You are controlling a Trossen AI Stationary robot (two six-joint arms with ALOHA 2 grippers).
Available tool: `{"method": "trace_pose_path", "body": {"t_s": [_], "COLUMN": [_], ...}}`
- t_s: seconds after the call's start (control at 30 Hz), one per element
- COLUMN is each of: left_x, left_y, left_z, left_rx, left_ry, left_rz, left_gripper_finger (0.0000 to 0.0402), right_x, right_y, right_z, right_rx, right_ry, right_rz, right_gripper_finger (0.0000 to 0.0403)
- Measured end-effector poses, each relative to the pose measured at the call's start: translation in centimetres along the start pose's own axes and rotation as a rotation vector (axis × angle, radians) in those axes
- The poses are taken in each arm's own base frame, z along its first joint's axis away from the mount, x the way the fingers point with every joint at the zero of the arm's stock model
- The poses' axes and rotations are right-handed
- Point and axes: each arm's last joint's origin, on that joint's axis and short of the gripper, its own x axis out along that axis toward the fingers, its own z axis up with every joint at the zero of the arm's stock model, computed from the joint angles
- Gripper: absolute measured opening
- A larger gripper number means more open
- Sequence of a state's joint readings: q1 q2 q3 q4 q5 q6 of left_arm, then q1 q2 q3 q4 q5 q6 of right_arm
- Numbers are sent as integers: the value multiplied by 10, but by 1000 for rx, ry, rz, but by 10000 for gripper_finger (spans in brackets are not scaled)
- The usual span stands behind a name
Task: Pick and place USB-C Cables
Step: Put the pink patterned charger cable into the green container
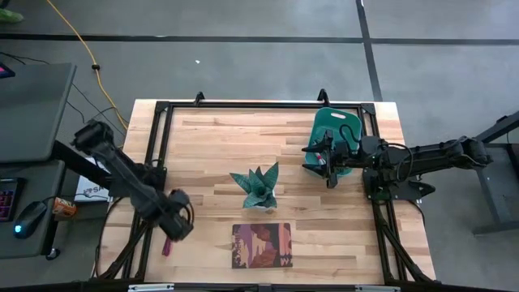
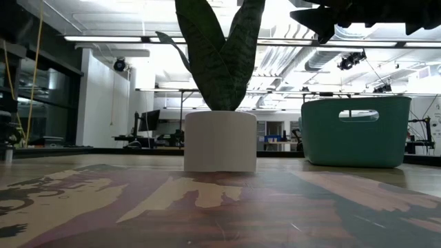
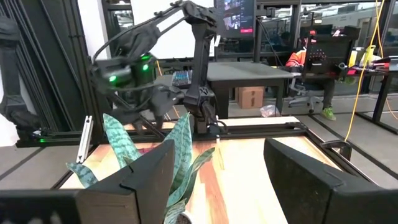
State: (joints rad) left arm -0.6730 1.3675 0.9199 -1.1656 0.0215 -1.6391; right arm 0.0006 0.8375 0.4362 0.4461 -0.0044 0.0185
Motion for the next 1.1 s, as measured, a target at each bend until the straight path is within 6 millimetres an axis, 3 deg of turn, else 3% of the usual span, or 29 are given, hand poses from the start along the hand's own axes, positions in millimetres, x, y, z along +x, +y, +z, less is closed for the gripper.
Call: {"method": "trace_pose_path", "body": {"t_s": [0.2,0.43,0.8,1.1], "left_x": [23,45,82,86], "left_y": [-18,-16,-5,-3], "left_z": [-28,-45,-46,-45], "left_rx": [12,-25,-59,-48], "left_ry": [-10,-45,-26,-24], "left_rz": [19,77,-32,-34], "left_gripper_finger": [271,271,271,260], "right_x": [0,0,0,0], "right_y": [0,0,0,0], "right_z": [-1,-2,-4,-6], "right_rx": [7,57,91,88], "right_ry": [7,17,41,62], "right_rz": [0,-1,-2,-3], "right_gripper_finger": [238,238,238,238]}}
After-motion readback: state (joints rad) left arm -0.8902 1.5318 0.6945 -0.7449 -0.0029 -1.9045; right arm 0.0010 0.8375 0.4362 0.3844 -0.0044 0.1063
